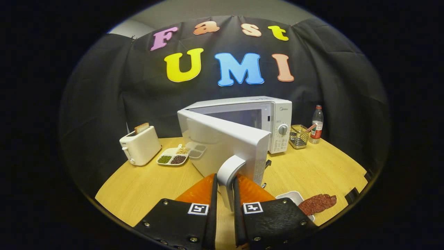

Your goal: Open the microwave, put the food inside, and close the microwave door.

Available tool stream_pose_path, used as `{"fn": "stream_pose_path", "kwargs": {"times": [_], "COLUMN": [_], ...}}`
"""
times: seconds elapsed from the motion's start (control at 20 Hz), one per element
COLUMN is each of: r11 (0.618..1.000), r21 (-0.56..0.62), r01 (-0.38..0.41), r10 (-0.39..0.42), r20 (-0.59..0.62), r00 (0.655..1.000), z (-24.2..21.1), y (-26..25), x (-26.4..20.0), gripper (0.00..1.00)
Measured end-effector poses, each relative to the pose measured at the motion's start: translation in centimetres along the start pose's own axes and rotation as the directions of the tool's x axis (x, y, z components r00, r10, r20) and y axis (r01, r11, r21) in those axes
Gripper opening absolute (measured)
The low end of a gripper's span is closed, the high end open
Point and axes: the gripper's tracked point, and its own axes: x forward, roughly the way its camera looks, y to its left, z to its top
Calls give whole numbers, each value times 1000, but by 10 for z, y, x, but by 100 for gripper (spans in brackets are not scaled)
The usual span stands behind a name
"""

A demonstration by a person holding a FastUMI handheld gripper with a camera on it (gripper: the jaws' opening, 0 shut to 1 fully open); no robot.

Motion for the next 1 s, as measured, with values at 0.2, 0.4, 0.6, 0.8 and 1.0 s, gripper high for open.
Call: {"fn": "stream_pose_path", "kwargs": {"times": [0.2,0.4,0.6,0.8,1.0], "r11": [1000,998,990,944,859], "r21": [30,44,1,-95,-182], "r01": [-7,-50,-141,-317,-478], "r10": [8,52,141,307,463], "r20": [-21,-42,-62,-105,-123], "r00": [1000,998,988,946,878], "z": [-17,-30,-49,-69,-74], "y": [22,50,78,114,134], "x": [-21,-44,-70,-96,-129], "gripper": [22,23,24,24,36]}}
